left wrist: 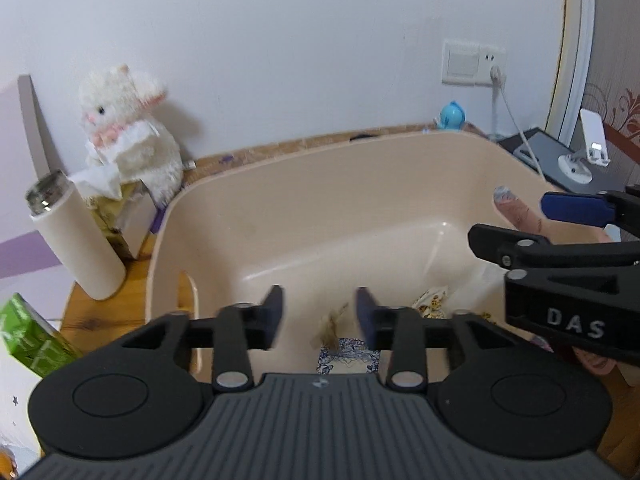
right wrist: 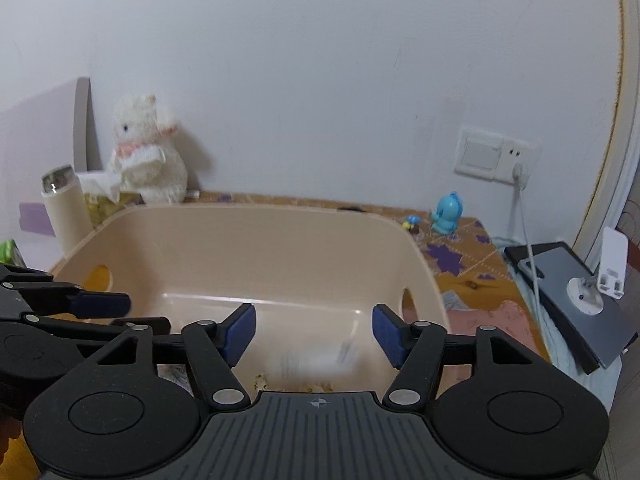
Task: Organize objects
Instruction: 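Lower the figurine into the basket with left tool while right tool releases the card box there, then grasp the green seaweed bag with the left tool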
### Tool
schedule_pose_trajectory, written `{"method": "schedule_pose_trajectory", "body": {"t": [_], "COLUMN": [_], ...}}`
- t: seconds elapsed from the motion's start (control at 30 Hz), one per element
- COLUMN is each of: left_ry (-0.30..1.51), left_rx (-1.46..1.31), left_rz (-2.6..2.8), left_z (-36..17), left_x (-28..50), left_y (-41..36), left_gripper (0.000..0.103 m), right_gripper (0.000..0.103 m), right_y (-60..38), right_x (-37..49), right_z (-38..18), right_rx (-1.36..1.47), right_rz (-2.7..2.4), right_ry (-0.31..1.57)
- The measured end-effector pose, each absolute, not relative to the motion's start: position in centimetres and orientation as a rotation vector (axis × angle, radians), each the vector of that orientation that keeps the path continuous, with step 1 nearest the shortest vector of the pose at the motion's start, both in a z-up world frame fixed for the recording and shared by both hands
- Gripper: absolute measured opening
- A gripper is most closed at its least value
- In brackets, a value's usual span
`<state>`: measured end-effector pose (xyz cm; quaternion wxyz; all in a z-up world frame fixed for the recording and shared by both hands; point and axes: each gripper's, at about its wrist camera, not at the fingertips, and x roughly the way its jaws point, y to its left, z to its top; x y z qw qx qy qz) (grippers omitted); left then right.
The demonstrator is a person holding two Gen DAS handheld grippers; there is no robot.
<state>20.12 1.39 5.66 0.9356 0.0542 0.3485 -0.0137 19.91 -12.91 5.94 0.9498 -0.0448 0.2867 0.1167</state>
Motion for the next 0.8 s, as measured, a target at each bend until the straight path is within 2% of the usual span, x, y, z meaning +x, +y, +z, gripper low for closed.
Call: {"method": "schedule_pose_trajectory", "body": {"t": [0.07, 0.23, 0.33, 0.8], "left_ry": [0.689, 0.656, 0.637, 0.666], "left_rx": [0.104, 0.096, 0.108, 0.107], "left_rz": [-0.030, -0.038, -0.033, -0.079], "left_z": [6.4, 7.7, 8.0, 6.6], "left_x": [19.0, 16.4, 14.6, 8.8], "left_y": [1.3, 1.3, 1.1, -0.8], "left_gripper": [0.063, 0.067, 0.075, 0.079], "right_gripper": [0.074, 0.076, 0.077, 0.077], "right_y": [-13.4, -15.0, -15.8, -18.2], "right_x": [18.9, 15.8, 13.9, 8.3], "right_z": [6.7, 8.3, 8.7, 6.0], "right_rx": [-0.083, -0.078, -0.085, -0.145], "right_rz": [0.236, 0.228, 0.229, 0.218], "right_ry": [0.561, 0.518, 0.507, 0.572]}}
